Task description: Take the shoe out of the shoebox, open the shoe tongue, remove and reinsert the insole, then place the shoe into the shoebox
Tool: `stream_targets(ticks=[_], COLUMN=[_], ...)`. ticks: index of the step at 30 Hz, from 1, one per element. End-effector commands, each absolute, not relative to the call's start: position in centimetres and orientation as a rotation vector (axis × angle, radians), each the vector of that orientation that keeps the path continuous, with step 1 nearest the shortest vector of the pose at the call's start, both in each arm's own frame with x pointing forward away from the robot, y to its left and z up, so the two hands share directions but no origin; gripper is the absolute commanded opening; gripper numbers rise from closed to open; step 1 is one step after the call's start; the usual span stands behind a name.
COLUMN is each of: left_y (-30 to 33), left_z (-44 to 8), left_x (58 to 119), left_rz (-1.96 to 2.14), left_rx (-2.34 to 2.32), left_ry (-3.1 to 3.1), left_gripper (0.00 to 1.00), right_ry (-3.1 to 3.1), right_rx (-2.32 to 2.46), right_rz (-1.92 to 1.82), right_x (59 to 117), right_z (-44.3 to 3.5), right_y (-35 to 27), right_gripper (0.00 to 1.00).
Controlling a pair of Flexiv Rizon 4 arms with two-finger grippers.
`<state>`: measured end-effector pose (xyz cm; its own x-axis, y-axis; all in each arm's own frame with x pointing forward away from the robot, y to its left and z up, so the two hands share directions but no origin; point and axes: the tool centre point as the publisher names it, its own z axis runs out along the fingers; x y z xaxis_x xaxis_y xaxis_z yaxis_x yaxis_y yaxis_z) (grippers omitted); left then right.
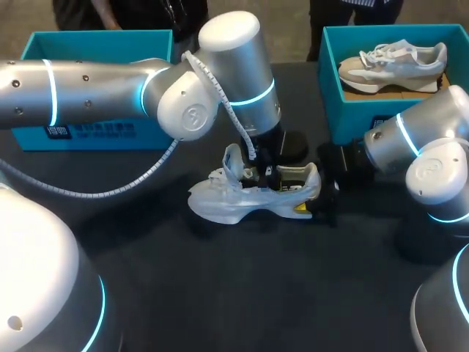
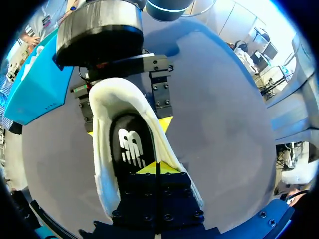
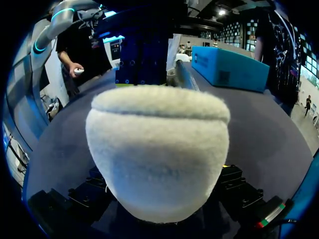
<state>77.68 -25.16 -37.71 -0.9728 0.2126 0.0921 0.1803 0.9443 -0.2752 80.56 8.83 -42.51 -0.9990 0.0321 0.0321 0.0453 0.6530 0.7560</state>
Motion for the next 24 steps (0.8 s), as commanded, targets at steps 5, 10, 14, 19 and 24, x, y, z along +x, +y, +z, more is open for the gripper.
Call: stream_targets(ticks=[5, 10, 14, 19, 24], left_y=[-25.0, -25.0, -24.8, -24.6, -24.3], left_z=[-38.4, -38.9, -39.3, -40.1, -40.9], left_x=[77.6, 77.7, 77.9, 78.0, 78.1], left_rz=[0.375, 0.364, 0.356, 0.369, 0.392], left_rx=[-0.304, -0.309, -0.302, -0.304, -0.277], left_ry=[-2.958, -2.955, -2.967, -3.012, -3.078], left_gripper=[0.11, 0.24, 0.35, 0.37, 0.38], right_ry=[-2.844, -2.844, -2.844, -2.844, -2.844], right_rx=[-0.068, -0.068, -0.068, -0.068, -0.068], right_rz=[-1.296, -1.296, -1.296, -1.296, -1.296], right_x=[80.7, 80.7, 80.7, 80.7, 80.7], right_z=[-42.6, -42.6, -42.6, -42.6, -42.6], right_y=[8.8, 8.8, 8.8, 8.8, 8.8], right_gripper=[0.00, 0.00, 0.00, 0.00, 0.00])
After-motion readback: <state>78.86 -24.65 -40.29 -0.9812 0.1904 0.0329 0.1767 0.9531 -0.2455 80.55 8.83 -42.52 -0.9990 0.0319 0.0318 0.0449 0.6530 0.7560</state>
